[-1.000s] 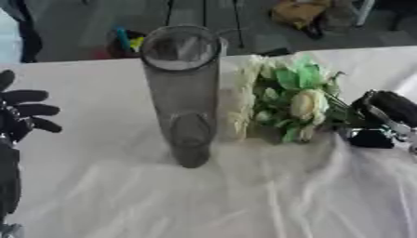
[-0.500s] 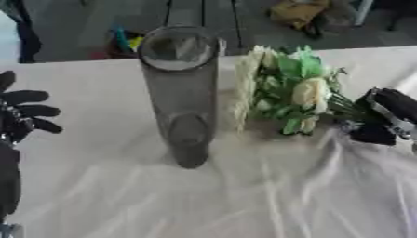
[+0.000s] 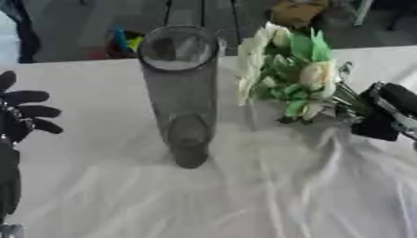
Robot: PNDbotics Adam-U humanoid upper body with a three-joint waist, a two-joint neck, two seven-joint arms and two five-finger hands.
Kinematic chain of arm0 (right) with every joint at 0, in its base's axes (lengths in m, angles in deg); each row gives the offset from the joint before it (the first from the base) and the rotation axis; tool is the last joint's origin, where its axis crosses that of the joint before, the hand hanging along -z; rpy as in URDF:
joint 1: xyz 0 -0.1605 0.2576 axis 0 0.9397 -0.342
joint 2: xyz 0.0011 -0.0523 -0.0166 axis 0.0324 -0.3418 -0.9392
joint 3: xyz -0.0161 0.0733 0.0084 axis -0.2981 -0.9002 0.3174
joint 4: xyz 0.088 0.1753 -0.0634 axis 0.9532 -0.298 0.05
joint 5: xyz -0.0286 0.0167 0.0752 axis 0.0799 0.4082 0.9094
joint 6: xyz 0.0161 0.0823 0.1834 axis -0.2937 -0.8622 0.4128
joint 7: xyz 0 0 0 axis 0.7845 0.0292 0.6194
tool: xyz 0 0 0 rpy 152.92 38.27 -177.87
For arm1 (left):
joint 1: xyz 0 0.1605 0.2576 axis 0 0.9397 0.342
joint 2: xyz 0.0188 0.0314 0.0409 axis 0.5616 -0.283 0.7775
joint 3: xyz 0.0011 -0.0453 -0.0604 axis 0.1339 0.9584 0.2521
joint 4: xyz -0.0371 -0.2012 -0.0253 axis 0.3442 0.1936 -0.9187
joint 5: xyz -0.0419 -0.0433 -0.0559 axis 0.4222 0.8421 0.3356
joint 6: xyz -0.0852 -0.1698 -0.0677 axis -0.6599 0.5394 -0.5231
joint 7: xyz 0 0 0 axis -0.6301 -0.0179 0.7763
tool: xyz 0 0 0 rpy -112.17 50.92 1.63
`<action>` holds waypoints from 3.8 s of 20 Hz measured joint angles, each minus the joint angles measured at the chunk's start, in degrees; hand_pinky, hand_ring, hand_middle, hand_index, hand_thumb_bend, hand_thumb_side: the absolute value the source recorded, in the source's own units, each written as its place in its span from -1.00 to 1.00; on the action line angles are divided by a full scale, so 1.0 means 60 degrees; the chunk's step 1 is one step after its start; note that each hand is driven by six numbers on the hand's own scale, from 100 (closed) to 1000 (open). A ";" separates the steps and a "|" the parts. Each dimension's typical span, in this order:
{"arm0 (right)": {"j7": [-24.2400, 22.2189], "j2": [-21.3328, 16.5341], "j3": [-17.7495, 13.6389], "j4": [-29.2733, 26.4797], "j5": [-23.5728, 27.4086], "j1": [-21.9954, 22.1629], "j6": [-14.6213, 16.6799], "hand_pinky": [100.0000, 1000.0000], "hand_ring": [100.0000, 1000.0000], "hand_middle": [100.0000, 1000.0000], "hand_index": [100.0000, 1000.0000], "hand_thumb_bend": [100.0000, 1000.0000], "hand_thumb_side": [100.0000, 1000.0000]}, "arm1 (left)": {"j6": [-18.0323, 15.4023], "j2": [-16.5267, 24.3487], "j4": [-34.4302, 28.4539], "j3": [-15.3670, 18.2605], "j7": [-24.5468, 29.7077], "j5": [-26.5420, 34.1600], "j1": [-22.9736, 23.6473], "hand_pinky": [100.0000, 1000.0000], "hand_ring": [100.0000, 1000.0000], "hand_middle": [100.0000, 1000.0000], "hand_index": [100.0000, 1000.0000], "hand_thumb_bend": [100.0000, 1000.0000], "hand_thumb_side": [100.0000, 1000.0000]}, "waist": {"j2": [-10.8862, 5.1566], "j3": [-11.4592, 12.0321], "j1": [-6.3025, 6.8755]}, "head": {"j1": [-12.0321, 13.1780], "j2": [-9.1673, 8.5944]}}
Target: Arrange flowers into the vase.
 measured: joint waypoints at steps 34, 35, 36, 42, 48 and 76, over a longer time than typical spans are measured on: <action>0.2065 0.0296 -0.0414 -0.2233 0.4670 -0.2414 -0.1698 -1.00 -1.00 -1.00 -0.63 -1.00 0.32 | 0.0038 -0.0062 0.0000 -0.0005 0.0042 -0.0031 0.0088 -0.12 0.13 0.24 0.84 -1.00 1.00 | -0.0011 0.0136 -0.0005 | 0.0105 0.0105; 0.2109 0.0361 -0.0414 -0.2262 0.4786 -0.2534 -0.1792 -1.00 -1.00 -1.00 -0.63 -1.00 0.32 | 0.0039 -0.0060 0.0000 -0.0006 0.0045 -0.0030 0.0089 -0.12 0.13 0.24 0.84 -1.00 1.00 | -0.0012 0.0144 -0.0005 | 0.0107 0.0115; 0.2158 0.0426 -0.0413 -0.2294 0.4898 -0.2648 -0.1876 -1.00 -1.00 -1.00 -0.63 -1.00 0.32 | 0.0040 -0.0057 0.0000 -0.0026 0.0049 -0.0029 0.0090 -0.12 0.13 0.24 0.84 -1.00 1.00 | -0.0012 0.0152 -0.0006 | 0.0108 0.0146; 0.2488 0.0864 -0.0409 -0.2292 0.5388 -0.3415 -0.2173 -1.00 -1.00 -1.00 -0.62 -1.00 0.30 | 0.0039 -0.0003 0.0000 -0.0066 0.0095 0.0001 0.0117 -0.12 0.13 0.25 0.84 -1.00 1.00 | -0.0124 0.0276 -0.0061 | 0.0081 0.0239; 0.3024 0.1328 -0.0403 -0.2150 0.5576 -0.4039 -0.2013 -1.00 -1.00 -1.00 -0.67 -1.00 0.25 | 0.0036 0.0022 0.0000 -0.0124 0.0160 0.0058 0.0154 -0.12 0.13 0.25 0.84 -1.00 1.00 | -0.0229 0.0467 -0.0093 | 0.0011 0.0262; 0.4647 0.2890 -0.0197 -0.1101 0.6047 -0.5813 -0.0824 -1.00 -1.00 -1.00 -0.75 -1.00 0.33 | 0.0074 0.0027 0.0000 -0.0281 0.0438 0.0212 0.0160 -0.12 0.11 0.24 0.84 -1.00 1.00 | -0.0255 0.1057 -0.0418 | -0.0366 0.0166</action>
